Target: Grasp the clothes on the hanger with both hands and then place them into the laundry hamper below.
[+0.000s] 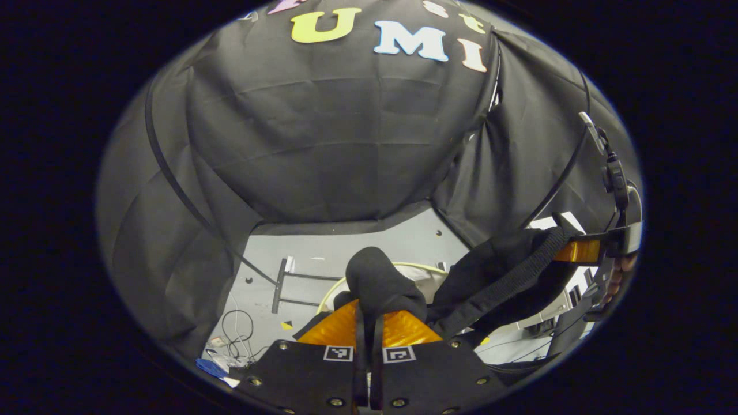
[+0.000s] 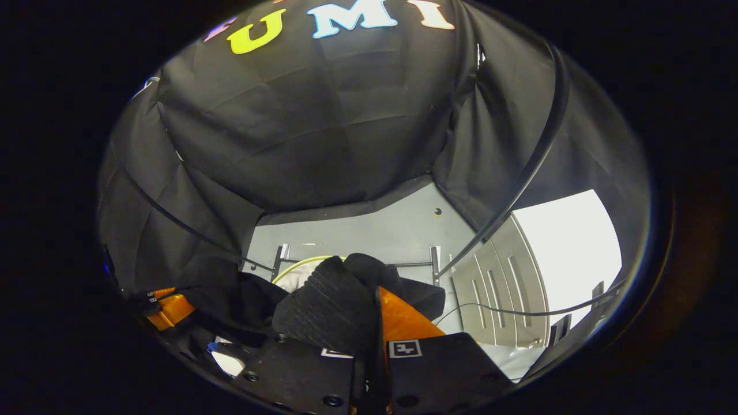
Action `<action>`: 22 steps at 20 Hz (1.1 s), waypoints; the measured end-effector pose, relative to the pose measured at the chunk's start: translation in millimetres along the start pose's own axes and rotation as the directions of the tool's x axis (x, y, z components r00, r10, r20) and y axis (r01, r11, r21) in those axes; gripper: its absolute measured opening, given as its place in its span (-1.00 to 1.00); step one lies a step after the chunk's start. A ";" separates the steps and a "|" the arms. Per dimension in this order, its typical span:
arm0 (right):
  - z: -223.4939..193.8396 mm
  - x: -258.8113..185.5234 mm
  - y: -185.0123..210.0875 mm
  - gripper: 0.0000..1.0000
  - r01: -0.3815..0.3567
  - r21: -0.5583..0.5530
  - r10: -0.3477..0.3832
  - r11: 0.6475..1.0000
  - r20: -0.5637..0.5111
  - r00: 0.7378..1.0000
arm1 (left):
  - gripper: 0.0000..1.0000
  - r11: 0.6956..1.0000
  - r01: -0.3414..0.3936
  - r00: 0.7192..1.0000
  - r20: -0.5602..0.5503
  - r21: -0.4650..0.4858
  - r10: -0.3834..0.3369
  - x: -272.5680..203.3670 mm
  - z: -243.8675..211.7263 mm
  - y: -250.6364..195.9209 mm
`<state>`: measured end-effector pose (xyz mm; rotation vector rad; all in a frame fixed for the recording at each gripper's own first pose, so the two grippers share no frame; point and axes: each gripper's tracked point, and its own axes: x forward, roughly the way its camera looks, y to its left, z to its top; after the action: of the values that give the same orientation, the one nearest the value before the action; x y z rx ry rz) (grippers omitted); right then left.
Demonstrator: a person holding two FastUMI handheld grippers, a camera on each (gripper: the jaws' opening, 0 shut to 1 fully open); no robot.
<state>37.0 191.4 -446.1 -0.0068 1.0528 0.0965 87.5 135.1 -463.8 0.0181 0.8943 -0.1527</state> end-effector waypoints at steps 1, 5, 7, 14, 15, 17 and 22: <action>-4.5 -0.4 0.5 -0.75 -0.009 0.001 0.009 1.000 -0.012 1.000 | -0.93 1.000 -0.003 1.000 -0.004 -0.003 0.003 2.2 -1.2 0.1; -14.2 -1.3 1.0 -0.71 -0.012 0.012 0.013 1.000 -0.048 0.999 | -0.87 0.999 -0.044 0.999 -0.024 0.025 0.045 2.8 -2.7 -0.5; -14.4 1.4 4.4 -0.72 -0.019 0.023 0.020 1.000 -0.052 0.998 | -0.83 0.998 -0.052 0.997 -0.047 0.029 0.054 3.4 -8.7 -2.6; -14.7 -13.0 7.9 1.00 -0.045 -0.009 0.045 0.999 -0.044 0.998 | 0.89 0.999 -0.051 0.997 -0.063 -0.005 0.050 -4.0 -30.3 10.8; -12.2 -17.0 3.5 0.98 -0.035 -0.011 0.034 0.999 -0.032 0.999 | 0.92 0.998 -0.060 0.996 -0.060 0.001 0.060 -7.5 -30.8 12.7; -4.9 -26.7 -7.2 0.96 -0.018 -0.003 0.018 1.000 -0.003 1.000 | 0.92 0.998 -0.068 0.996 -0.051 0.011 0.068 -20.5 -30.9 12.6; 24.3 -65.8 -49.5 0.96 0.051 0.042 -0.056 0.998 0.115 0.992 | 0.92 0.994 -0.109 0.994 0.008 0.007 0.109 -63.3 -15.4 18.1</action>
<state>29.8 138.4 -379.0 0.0054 0.9370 0.0277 39.1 162.2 -425.1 0.0729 0.8829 -0.0543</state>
